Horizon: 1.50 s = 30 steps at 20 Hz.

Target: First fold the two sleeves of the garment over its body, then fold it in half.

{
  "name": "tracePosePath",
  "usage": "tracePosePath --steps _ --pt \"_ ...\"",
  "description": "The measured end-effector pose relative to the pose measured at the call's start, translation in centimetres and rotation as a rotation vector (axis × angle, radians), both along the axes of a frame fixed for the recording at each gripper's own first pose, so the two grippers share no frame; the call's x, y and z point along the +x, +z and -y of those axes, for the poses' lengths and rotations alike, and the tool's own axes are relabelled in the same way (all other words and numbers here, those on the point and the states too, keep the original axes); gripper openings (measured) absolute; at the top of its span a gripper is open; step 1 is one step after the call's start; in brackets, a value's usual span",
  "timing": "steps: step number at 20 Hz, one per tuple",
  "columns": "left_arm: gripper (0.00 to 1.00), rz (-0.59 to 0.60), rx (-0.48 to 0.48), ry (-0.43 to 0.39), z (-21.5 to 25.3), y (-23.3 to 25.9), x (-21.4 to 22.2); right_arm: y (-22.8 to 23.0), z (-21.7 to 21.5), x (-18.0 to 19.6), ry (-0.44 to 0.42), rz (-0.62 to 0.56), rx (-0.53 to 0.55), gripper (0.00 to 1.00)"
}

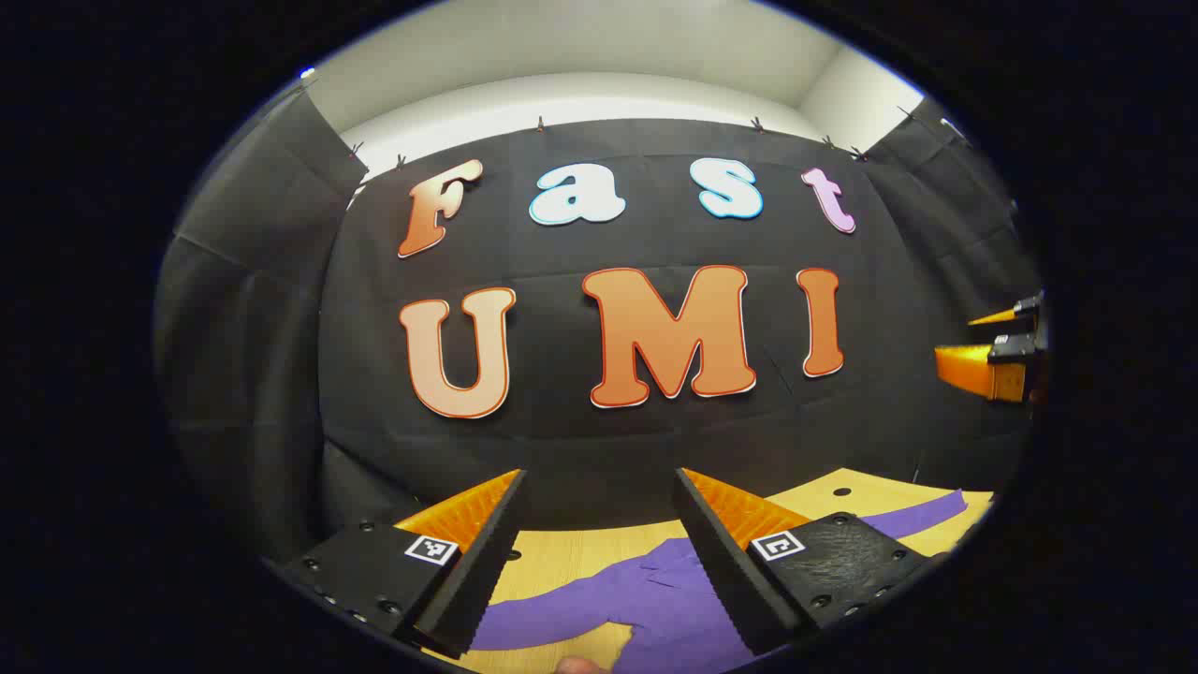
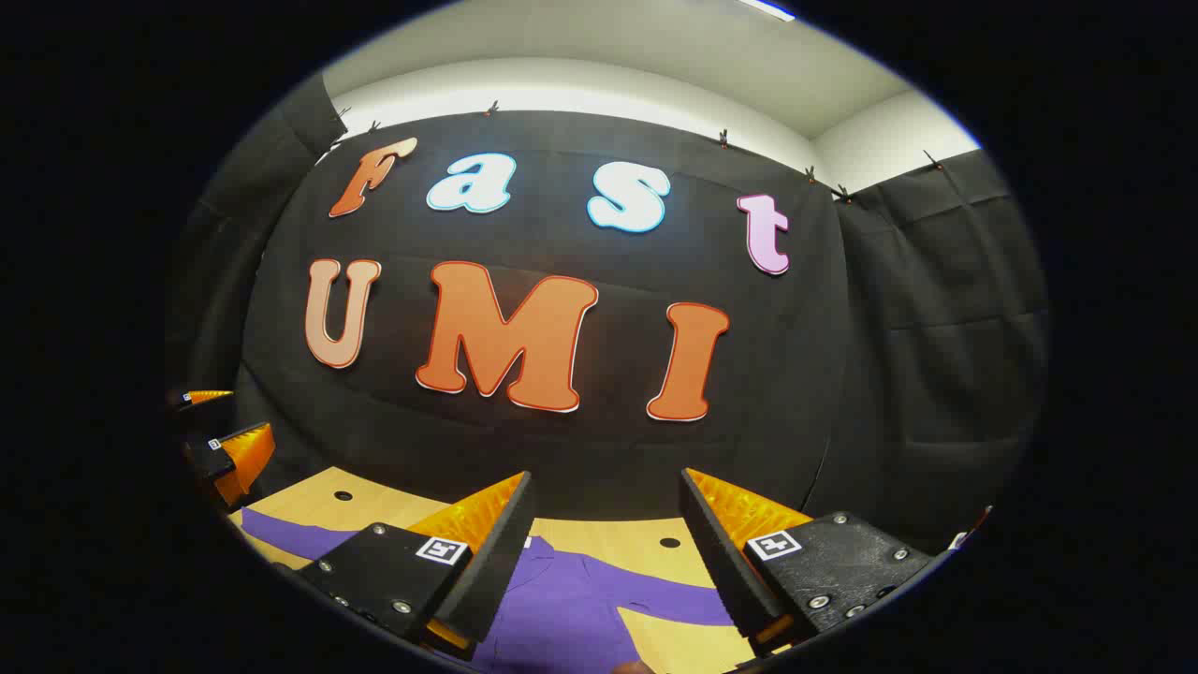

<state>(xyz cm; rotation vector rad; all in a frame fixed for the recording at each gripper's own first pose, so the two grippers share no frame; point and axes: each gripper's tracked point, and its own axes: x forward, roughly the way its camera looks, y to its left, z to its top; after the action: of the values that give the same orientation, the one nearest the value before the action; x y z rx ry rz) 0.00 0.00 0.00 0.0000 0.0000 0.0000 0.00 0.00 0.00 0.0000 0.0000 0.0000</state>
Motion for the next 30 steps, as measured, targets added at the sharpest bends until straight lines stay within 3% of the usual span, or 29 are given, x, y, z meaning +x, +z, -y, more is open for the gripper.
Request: tracePosePath --steps 1,2,3,6,15,21,24,30 --pt "0.98 -0.006 -0.005 0.004 -0.2 0.0 0.2 -0.2 -0.2 0.0 0.002 -0.001 0.004 0.99" --pt "0.98 -0.01 -0.004 0.007 -0.4 -0.3 0.2 -0.4 -0.3 0.0 -0.006 -0.005 0.005 0.87" --pt "0.98 -0.016 -0.003 0.002 -0.4 -0.4 0.2 -0.8 -0.4 -0.1 -0.008 -0.013 0.008 0.93" --pt "0.98 -0.005 -0.019 -0.024 0.0 -0.5 0.4 -1.6 -0.9 -0.3 -0.011 -0.032 0.029 0.93" --pt "0.98 -0.003 -0.013 0.004 2.5 0.1 1.9 -2.7 -0.9 1.8 0.066 -0.054 0.011 0.93" --pt "1.0 -0.035 0.016 0.011 5.6 0.6 5.3 -4.4 -0.7 5.4 0.133 -0.167 0.055 0.93" --pt "0.98 0.024 -0.008 0.0 6.3 3.2 7.5 -2.4 -0.3 7.3 0.161 -0.107 0.103 0.93" --pt "1.0 0.006 0.009 -0.007 7.3 1.9 7.9 -4.1 3.1 10.3 0.071 -0.113 0.078 0.93"
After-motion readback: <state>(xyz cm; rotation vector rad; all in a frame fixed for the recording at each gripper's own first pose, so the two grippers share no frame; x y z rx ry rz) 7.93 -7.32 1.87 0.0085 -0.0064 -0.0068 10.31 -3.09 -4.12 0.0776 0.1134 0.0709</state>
